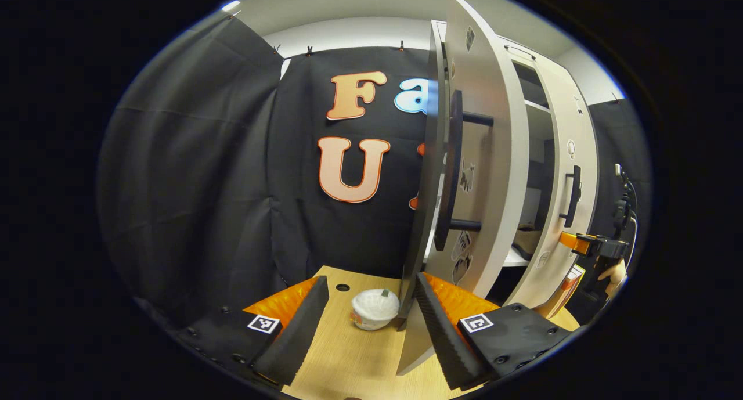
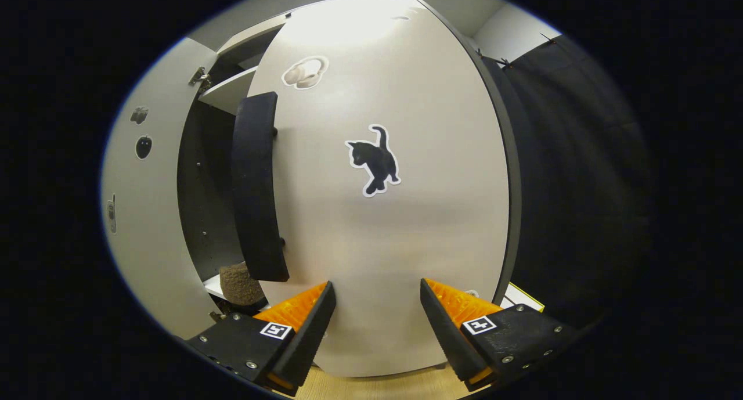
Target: Grab one shoe with the right hand and put it into the shoe cabinet, grab the other shoe with the left hand and put it into the shoe cabinet; then close the right door with the right hand and the left door with the left hand.
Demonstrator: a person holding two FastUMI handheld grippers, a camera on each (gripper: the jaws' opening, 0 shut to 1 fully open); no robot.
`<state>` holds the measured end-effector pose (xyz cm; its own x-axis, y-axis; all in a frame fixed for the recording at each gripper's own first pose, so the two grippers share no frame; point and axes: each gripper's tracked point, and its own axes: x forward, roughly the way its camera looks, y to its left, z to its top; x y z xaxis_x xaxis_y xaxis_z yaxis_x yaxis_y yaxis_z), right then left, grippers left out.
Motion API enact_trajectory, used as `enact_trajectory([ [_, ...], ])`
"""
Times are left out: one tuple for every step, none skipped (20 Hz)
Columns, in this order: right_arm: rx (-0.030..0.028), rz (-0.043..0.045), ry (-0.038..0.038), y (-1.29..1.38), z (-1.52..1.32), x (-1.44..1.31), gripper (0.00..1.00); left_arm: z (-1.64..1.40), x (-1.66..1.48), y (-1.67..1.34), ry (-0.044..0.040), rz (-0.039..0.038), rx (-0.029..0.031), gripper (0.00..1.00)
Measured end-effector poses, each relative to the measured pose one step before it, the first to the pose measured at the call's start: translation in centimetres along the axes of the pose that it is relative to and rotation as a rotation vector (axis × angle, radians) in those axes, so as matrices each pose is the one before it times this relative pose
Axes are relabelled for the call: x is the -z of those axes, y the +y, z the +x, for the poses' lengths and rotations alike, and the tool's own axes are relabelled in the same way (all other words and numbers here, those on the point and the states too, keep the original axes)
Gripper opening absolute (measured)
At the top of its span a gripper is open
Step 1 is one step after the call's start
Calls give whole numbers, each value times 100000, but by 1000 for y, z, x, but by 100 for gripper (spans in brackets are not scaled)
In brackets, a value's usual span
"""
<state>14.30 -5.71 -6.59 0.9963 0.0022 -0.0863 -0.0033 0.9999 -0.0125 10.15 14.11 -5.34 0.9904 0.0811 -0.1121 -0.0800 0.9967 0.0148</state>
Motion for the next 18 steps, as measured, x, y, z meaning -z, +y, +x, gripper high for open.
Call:
enact_trajectory([
  [644, -208, 279, 25, -14, -5, 91, 165, 65, -233, 158, -52, 669, 97],
  [686, -194, 619, -48, -97, 14, 91, 111, 135, -176, 373, 29, 845, 97],
  [831, -166, 829, -17, -97, -36, 91, 254, 266, -209, 534, 193, 911, 97],
  [476, 316, 263, 20, -201, -160, 92, 227, 20, -351, 295, 327, 1184, 97],
  [173, 1168, -622, 197, -145, -404, 92, 42, -3, -160, 72, 763, -35, 97],
  [-363, 862, -705, 246, -384, -388, 92, 93, 66, 47, -255, 1143, 190, 97],
  [-495, -80, -118, 125, -809, -225, 92, -64, 38, -132, -61, 465, 673, 99],
  [95, -727, 211, -143, -857, -129, 92, -10, 69, -117, 51, 54, 812, 97],
  [155, -972, 355, -186, -1073, -41, 92, 1, 161, -129, 164, -288, 980, 97],
  [202, -806, 456, -277, -961, -21, 92, 25, 71, -110, 155, -347, 867, 99],
  [351, -371, 287, -296, -919, -68, 92, -121, 67, -164, 89, -26, 609, 99],
  [222, 133, 69, -287, -885, -143, 92, -87, 48, -90, -303, 450, 18, 97],
  [112, 398, 167, -258, -799, -226, 92, -4, -180, -118, -258, 816, -213, 97],
  [88, 401, 384, -309, -853, -192, 92, -2, -23, -204, -4, 436, -176, 98],
  [-17, 272, 219, -323, -912, -231, 92, -65, -2, -173, -487, 334, -48, 99],
  [-59, 75, -86, -247, -658, -277, 92, 52, 28, -303, 12, 156, 409, 96],
  [-130, 39, -418, -317, -863, -462, 92, 53, -10, -306, -43, -613, 412, 96],
  [-217, -168, -434, -233, -710, -402, 92, -61, 152, -528, 169, -849, 920, 94],
])
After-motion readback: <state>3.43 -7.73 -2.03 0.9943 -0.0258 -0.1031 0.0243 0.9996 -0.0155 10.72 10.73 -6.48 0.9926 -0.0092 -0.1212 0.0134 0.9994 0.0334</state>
